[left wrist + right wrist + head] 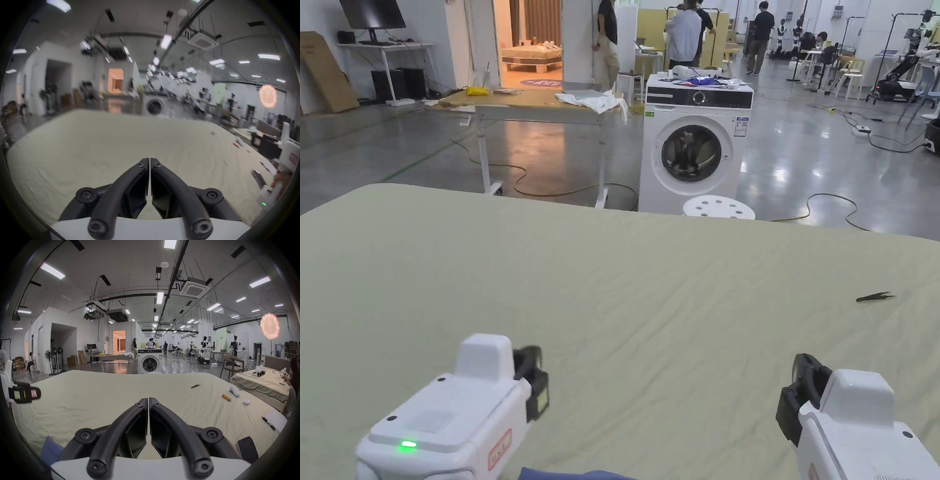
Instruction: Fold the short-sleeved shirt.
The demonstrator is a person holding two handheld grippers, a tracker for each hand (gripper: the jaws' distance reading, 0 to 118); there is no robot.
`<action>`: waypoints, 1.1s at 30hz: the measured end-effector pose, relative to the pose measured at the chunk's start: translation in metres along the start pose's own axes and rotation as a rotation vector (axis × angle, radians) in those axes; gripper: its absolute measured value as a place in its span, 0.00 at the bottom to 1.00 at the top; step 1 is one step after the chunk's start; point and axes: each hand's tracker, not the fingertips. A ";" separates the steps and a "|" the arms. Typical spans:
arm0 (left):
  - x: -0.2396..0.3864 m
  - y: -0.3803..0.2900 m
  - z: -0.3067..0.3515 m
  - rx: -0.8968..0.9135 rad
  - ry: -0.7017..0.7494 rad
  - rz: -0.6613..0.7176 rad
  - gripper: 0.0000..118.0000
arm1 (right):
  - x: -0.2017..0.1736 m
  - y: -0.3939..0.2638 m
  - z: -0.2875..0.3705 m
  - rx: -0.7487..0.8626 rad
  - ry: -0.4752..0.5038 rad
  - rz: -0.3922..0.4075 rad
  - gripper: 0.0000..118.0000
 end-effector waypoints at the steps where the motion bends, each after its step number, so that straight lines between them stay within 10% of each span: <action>1: -0.003 0.003 0.008 0.045 0.042 -0.010 0.04 | -0.002 0.003 0.000 0.015 -0.004 0.001 0.00; 14: -0.031 0.005 0.045 0.204 0.175 -0.075 0.04 | -0.012 0.016 0.016 0.091 -0.037 0.031 0.00; 25: -0.044 -0.029 0.049 0.074 0.117 -0.112 0.04 | -0.095 -0.082 0.067 -0.278 0.317 0.070 0.00; 33: -0.071 -0.071 0.050 -0.114 0.036 0.029 0.05 | -0.110 -0.128 0.037 -0.444 0.226 0.099 0.00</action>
